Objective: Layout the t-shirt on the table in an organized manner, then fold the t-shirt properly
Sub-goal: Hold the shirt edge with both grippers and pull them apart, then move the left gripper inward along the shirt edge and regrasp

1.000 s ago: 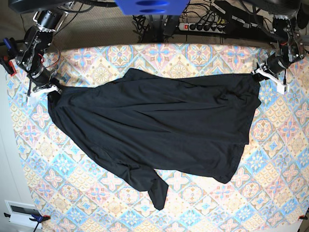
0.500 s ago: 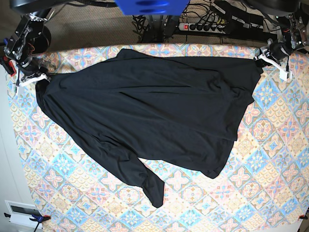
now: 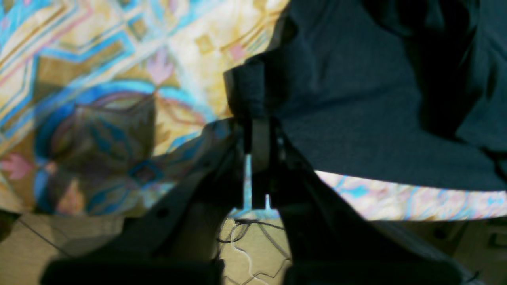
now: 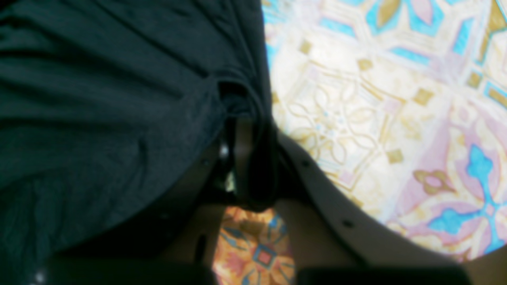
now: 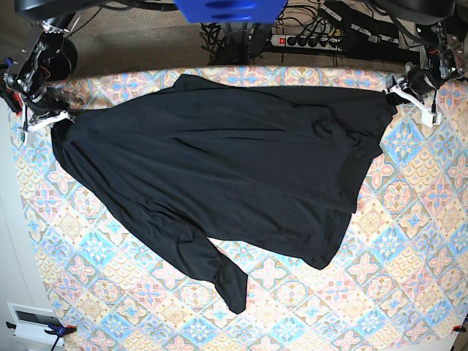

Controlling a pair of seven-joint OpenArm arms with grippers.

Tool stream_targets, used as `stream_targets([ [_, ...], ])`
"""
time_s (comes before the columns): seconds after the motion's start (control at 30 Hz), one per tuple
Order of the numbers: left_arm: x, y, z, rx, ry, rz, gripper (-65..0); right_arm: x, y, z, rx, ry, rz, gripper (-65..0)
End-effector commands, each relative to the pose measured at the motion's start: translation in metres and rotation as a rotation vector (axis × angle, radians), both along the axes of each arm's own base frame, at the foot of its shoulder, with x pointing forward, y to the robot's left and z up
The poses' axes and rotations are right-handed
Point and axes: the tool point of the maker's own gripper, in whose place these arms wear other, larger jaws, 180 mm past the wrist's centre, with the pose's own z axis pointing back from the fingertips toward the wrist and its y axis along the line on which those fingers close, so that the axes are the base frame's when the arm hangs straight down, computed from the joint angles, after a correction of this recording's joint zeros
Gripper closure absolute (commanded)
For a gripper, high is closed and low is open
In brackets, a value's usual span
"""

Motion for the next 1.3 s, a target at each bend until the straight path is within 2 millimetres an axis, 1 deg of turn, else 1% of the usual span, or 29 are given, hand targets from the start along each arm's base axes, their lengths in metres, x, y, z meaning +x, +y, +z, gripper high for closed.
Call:
stream_targets([
  [0.0,0.017,0.002,0.02,0.014,-0.074,-0.016,0.0,0.01,-0.016,0.018,-0.059,-0.046,-0.006,-0.1],
  [0.07,0.039,-0.002,0.038,0.007,-0.152,-0.021,0.0,0.009,-0.016,0.016,-0.065,-0.037,-0.004,-0.1],
  [0.23,0.103,-0.017,0.076,-0.057,-0.343,0.002,0.0,0.009,-0.016,0.016,-0.068,-0.034,-0.003,-0.1],
  [0.33,0.134,-0.025,0.097,-0.085,-0.436,0.018,0.0,0.009,-0.016,0.016,-0.068,-0.034,-0.003,-0.1],
  [0.43,0.162,-0.03,0.099,-0.113,-0.466,0.048,0.0,0.009,-0.015,0.015,-0.065,-0.034,-0.003,-0.1],
  [0.5,0.177,-0.033,0.089,-0.106,-0.443,0.054,0.0,0.009,-0.015,0.015,-0.062,-0.036,-0.003,-0.1],
  [0.57,0.188,-0.044,0.073,-0.09,-0.392,0.028,0.0,0.009,-0.015,0.015,-0.065,-0.035,-0.003,-0.1],
  [0.63,0.192,-0.054,0.055,-0.059,-0.335,-0.003,0.0,0.009,-0.015,0.015,-0.065,-0.034,-0.003,-0.1],
  [0.7,0.189,-0.063,0.039,-0.033,-0.283,-0.034,0.0,0.009,-0.015,0.015,-0.065,-0.033,-0.004,-0.1],
  [0.83,0.177,-0.073,0.011,0.022,-0.187,-0.101,-0.1,0.009,-0.014,0.015,-0.062,-0.035,-0.003,-0.1],
  [0.9,0.17,-0.073,-0.005,0.052,-0.125,-0.128,-2.4,0.016,-0.014,0.018,-0.061,-0.049,-0.003,-0.1],
  [0.93,0.168,-0.074,-0.011,0.059,-0.103,-0.138,-4.8,0.02,-0.014,0.021,-0.061,-0.06,-0.004,-0.1],
  [1.0,0.166,-0.067,-0.01,0.084,-0.094,-0.15,-13.1,0.025,-0.014,0.024,-0.06,-0.071,-0.004,-0.1],
  [1.1,0.165,-0.065,-0.007,0.056,-0.105,-0.146,-29.6,0.025,-0.013,0.023,-0.06,-0.071,-0.002,-0.1],
  [1.17,0.157,-0.053,-0.003,0.025,-0.106,-0.132,-39.4,0.026,-0.013,0.024,-0.059,-0.072,-0.001,-0.1],
  [1.23,0.151,-0.052,0.002,-0.059,-0.116,-0.111,-44.7,0.028,-0.012,0.025,-0.059,-0.077,0.002,-0.1],
  [1.27,0.149,-0.05,0.006,-0.092,-0.124,-0.102,-45.0,0.029,-0.01,0.024,-0.057,-0.074,0.009,-0.1],
])
